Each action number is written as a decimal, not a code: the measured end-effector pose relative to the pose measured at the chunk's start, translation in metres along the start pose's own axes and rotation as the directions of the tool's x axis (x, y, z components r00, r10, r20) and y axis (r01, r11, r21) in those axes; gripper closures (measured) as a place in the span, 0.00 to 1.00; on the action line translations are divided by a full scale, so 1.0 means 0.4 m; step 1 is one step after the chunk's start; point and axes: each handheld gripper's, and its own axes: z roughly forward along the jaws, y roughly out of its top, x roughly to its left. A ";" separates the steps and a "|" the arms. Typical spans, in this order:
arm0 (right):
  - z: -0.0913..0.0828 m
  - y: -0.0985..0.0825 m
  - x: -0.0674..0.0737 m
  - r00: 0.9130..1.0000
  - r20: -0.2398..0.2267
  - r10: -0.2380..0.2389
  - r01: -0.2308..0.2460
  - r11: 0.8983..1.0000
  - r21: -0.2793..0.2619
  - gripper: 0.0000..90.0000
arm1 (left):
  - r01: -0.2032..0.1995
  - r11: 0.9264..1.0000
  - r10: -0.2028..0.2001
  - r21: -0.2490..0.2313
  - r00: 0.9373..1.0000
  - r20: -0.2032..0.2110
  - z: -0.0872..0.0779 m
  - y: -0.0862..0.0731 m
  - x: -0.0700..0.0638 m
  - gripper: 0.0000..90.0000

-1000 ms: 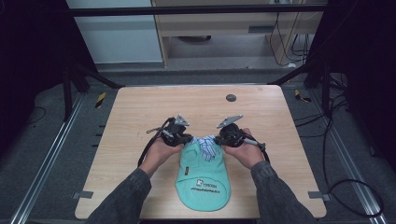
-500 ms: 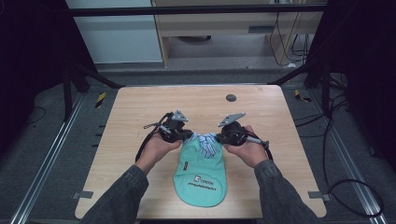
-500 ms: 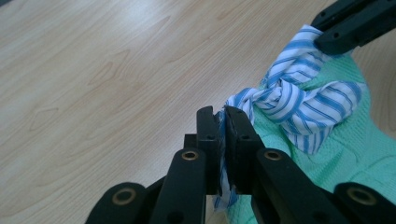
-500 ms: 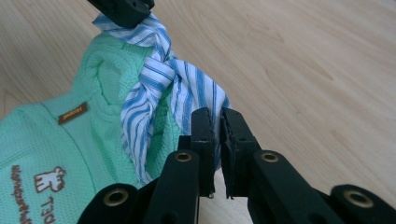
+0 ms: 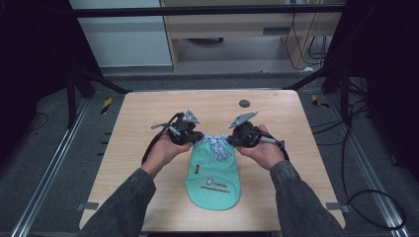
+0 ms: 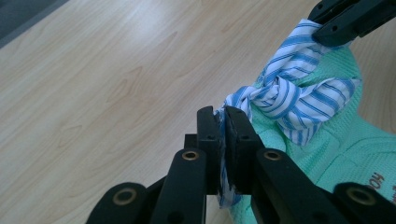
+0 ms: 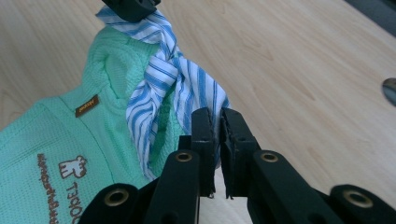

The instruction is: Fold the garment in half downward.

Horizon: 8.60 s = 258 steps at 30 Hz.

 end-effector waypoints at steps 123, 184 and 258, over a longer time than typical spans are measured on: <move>-0.024 -0.190 0.139 0.989 0.022 -0.148 0.149 0.987 -0.052 0.93 | -0.125 0.987 0.126 -0.097 0.992 0.005 0.010 -0.161 -0.190 0.94; -0.023 -0.220 0.209 0.987 -0.037 -0.159 0.159 0.987 -0.002 0.75 | -0.110 0.986 0.117 -0.124 0.992 0.054 0.013 -0.229 -0.238 0.94; -0.094 -0.327 0.253 0.984 -0.079 -0.159 0.161 0.987 0.026 0.71 | -0.075 0.991 0.090 -0.113 0.987 0.131 -0.068 -0.319 -0.319 0.74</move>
